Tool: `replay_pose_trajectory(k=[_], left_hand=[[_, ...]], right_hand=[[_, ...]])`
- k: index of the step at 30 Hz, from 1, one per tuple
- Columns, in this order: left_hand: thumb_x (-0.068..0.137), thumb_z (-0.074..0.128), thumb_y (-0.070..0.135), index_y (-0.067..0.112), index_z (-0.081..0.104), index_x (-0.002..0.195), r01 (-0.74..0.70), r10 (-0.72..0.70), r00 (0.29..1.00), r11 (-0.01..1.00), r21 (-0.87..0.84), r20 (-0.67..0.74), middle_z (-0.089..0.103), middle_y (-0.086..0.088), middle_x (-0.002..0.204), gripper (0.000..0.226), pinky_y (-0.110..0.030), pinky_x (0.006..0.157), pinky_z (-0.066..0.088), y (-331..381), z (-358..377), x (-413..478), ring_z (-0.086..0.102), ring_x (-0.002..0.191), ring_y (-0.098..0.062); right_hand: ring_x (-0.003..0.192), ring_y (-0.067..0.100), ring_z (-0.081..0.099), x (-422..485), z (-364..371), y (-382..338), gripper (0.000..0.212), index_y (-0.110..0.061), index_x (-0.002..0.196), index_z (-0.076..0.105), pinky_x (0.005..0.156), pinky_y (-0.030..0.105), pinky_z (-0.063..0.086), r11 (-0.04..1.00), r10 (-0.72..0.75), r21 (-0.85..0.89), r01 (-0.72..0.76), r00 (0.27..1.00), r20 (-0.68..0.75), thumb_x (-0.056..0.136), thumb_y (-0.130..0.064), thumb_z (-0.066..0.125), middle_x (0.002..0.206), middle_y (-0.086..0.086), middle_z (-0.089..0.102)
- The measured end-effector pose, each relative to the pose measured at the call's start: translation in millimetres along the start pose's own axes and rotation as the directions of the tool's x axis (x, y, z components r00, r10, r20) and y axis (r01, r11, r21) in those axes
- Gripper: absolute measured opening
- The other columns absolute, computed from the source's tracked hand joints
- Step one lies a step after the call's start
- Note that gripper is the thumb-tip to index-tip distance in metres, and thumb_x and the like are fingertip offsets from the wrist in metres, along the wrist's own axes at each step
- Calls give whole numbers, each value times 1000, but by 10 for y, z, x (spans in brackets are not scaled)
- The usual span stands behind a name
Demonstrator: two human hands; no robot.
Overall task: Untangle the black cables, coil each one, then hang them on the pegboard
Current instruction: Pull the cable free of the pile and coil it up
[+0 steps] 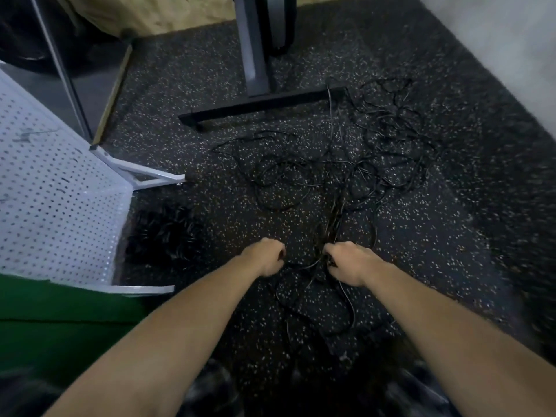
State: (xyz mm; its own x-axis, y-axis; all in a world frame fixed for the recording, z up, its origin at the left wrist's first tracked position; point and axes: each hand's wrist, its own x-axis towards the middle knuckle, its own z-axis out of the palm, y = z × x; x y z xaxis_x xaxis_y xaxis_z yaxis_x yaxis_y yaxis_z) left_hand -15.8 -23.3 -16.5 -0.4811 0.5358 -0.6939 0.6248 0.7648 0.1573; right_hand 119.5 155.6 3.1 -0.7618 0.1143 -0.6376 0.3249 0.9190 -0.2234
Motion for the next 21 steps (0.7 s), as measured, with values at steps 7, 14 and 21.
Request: replay_pose_trajectory(k=[7,14,21], left_hand=[[105,55,17,20,46,147,90,-91,995,995,-47,-27,45,-5,142,43,-46,104,48,-215,727,310,53,126,-28],[98,64,15,13,61,120,102,-107,994,990,-100,-39,57,-5,123,23,-41,92,57,-241,529,298,62,105,-24],[90,62,11,17,75,110,48,-58,996,986,-160,-62,70,-7,109,25,-40,82,63,-63,-665,-118,73,93,-29]], right_hand=[[122,35,59,293,545,-6,37,-21,141,53,92,40,49,993,86,69,-97,984,154,104,-29,52,138,10,54],[118,33,61,313,536,-144,32,-20,134,60,95,40,51,985,137,85,-152,977,162,105,-27,50,135,10,55],[108,32,65,-47,37,-260,32,-18,131,62,89,39,55,973,165,166,-162,986,-3,103,-22,47,127,11,61]])
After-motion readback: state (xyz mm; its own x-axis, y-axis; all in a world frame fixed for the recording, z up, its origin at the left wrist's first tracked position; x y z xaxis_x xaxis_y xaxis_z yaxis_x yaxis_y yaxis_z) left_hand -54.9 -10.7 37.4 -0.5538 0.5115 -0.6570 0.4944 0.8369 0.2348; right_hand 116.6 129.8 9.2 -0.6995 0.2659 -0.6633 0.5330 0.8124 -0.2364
